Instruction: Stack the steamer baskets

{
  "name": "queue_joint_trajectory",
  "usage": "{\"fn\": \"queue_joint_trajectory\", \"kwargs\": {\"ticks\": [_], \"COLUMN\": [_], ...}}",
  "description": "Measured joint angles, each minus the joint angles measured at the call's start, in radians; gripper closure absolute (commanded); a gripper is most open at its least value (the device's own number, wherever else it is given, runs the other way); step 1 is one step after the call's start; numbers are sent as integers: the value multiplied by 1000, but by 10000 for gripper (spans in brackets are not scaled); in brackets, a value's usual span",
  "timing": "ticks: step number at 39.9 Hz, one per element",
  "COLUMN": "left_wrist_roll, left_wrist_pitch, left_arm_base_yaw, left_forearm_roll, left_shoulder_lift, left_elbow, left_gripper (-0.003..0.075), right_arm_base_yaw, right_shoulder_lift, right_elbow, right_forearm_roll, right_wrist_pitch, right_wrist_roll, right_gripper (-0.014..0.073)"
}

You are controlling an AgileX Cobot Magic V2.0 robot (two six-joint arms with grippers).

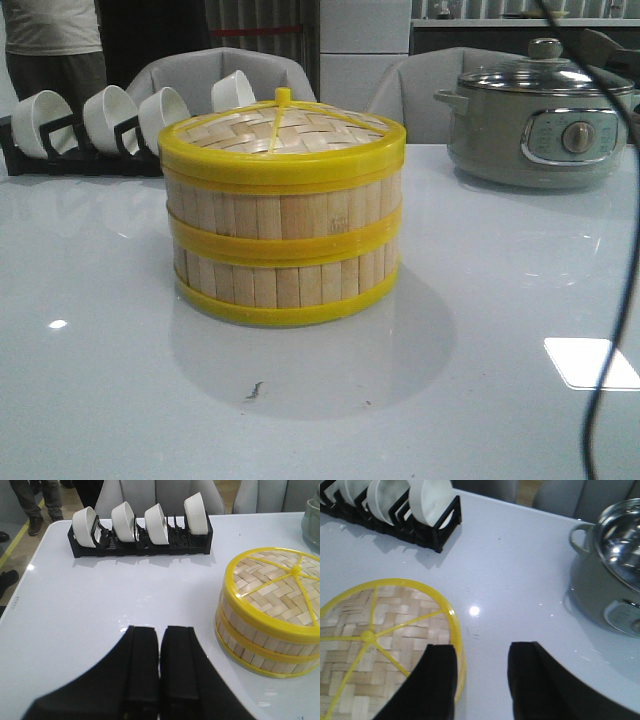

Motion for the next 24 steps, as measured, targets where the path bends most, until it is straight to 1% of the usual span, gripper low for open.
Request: {"fn": "queue_joint_trajectory", "kwargs": {"ticks": [10,16,24], "left_wrist_roll": [0,0,0], "left_wrist_pitch": [0,0,0], "left_arm_base_yaw": [0,0,0], "left_forearm_roll": [0,0,0], "left_shoulder_lift": [0,0,0], "left_elbow": [0,0,0], "left_gripper": [633,633,633], "right_arm_base_yaw": [-163,-263,-330], "right_shoulder_lift": [-314,-473,-661], "right_elbow": [398,587,789], "right_forearm_roll": [0,6,24], "right_wrist_pitch": [-122,-186,-262], "right_wrist_roll": [0,0,0], "right_gripper": [232,232,232]}}
